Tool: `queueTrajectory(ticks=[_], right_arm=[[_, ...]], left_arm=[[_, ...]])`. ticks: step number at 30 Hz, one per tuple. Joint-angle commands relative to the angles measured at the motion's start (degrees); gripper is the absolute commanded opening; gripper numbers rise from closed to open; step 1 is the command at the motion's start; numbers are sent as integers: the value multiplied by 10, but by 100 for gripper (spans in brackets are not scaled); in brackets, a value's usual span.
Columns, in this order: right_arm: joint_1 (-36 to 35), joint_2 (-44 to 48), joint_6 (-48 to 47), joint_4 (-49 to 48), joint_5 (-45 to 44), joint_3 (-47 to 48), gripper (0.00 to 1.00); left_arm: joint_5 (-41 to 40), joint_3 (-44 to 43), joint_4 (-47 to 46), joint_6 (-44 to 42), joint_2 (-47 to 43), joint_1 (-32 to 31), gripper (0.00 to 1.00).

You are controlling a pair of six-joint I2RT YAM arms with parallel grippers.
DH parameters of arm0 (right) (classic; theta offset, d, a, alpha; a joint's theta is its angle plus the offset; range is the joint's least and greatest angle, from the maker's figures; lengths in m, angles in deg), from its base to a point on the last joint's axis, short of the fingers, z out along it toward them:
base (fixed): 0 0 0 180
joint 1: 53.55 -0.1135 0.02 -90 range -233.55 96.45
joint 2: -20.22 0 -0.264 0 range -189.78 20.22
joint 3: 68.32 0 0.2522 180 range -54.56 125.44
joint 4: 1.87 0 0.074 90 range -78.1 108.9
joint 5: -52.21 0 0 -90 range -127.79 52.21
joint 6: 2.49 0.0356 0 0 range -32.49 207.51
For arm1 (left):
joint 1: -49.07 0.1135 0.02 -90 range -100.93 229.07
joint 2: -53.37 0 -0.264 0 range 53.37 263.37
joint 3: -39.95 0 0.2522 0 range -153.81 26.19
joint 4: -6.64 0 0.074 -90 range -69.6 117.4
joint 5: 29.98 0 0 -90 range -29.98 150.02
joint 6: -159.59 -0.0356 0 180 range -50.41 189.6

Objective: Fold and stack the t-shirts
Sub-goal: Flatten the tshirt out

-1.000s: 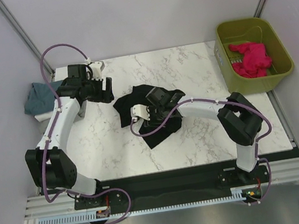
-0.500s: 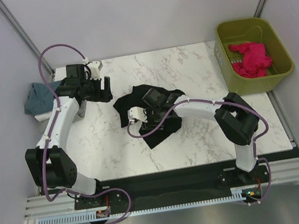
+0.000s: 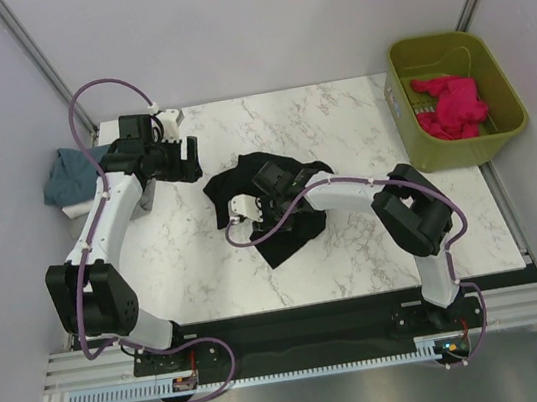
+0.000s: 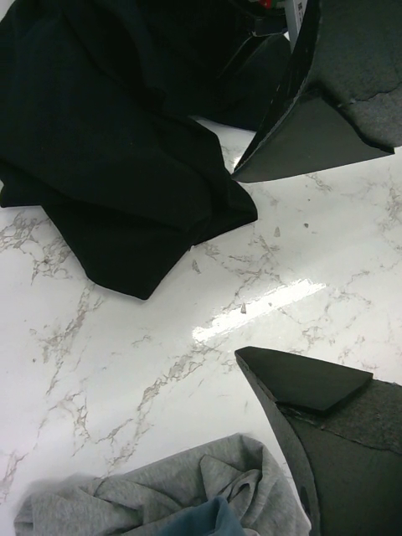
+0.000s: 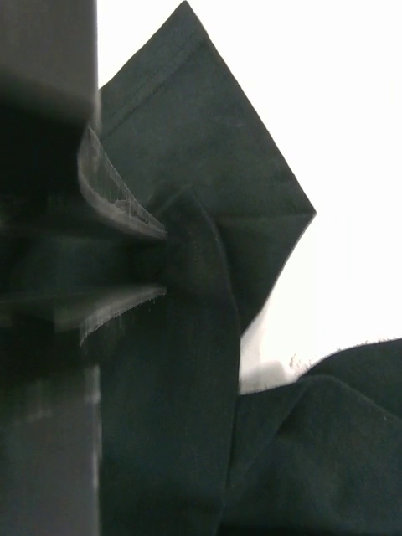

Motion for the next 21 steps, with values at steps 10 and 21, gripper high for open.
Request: queueTrajectory(ticks=[10, 21], right_arm=[[-4, 24, -2, 13, -6, 24, 3], [10, 127, -30, 52, -62, 149, 0]], left_arm=[[10, -29, -18, 19, 6, 4, 87], [15, -7, -18, 19, 15, 4, 87]])
